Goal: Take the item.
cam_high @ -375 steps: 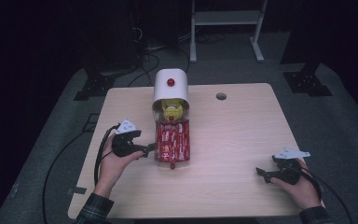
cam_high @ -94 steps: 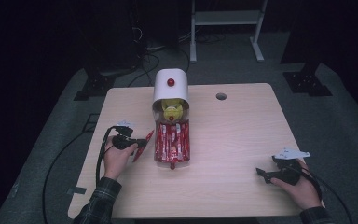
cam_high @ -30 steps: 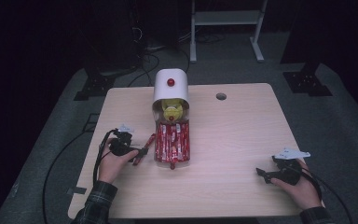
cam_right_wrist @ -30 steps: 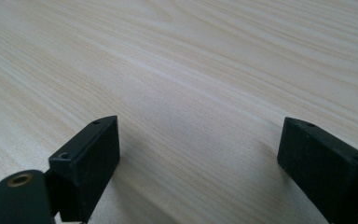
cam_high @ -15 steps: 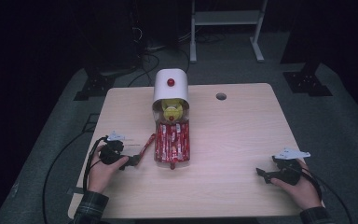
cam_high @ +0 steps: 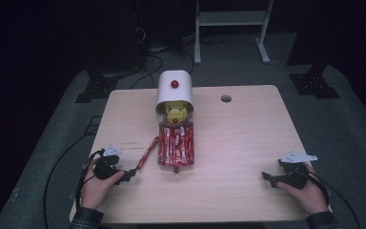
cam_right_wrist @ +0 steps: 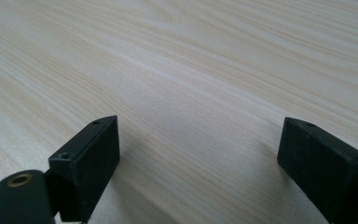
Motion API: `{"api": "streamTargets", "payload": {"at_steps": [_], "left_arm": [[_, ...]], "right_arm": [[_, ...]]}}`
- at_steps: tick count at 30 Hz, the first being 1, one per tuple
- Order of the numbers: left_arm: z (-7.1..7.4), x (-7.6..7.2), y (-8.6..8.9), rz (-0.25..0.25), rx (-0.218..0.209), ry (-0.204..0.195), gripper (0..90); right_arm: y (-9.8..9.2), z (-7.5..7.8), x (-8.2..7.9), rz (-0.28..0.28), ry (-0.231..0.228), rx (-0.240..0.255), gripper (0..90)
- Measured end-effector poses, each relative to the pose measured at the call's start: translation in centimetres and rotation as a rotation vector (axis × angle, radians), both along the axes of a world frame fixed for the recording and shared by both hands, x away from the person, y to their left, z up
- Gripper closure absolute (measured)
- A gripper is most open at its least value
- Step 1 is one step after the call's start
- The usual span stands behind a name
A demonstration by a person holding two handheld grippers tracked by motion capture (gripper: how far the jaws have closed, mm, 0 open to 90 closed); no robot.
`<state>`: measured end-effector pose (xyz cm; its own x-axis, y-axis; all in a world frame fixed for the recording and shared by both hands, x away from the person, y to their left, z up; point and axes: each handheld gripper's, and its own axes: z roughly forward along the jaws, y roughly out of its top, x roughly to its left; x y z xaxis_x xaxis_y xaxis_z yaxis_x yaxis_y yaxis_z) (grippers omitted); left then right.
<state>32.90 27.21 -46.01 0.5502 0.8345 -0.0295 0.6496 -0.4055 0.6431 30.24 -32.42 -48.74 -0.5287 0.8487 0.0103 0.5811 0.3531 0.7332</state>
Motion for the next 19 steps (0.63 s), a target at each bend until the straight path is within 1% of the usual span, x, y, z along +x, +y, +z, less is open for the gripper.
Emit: {"api": "streamTargets", "payload": {"at_steps": [2,4,7,9,11,13,16,19], "left_arm": [[-0.2,-0.1,0.0,-0.002,0.014,-0.001,9.3],[-0.4,-0.2,-0.1,-0.006,0.041,-0.001,9.3],[-0.9,-0.3,-0.2,-0.021,0.069,0.011,8.1],[-1.1,-0.3,-0.2,-0.03,0.06,0.01,4.9],[-1.1,-0.3,-0.2,-0.03,0.06,0.009,4.1],[-1.3,-0.3,-0.3,-0.038,0.053,-0.003,1.9],[-1.4,-0.4,-0.3,-0.041,0.044,-0.014,1.6],[-1.8,-0.5,-0.1,-0.065,0.02,-0.054,0.0]], "right_arm": [[0.0,0.0,0.0,0.0,0.0,0.0,11.7],[0.0,0.0,0.0,-0.001,0.001,0.002,11.7],[0.0,0.0,0.0,-0.001,0.001,0.002,11.7],[0.0,0.0,0.0,-0.001,0.001,0.002,11.7],[0.0,0.0,0.0,-0.001,0.001,0.002,11.7],[0.0,0.0,0.0,-0.002,0.001,0.002,11.7],[0.0,0.0,0.0,-0.002,0.001,0.002,11.7],[0.0,0.0,0.0,-0.002,0.002,0.002,11.7]]}}
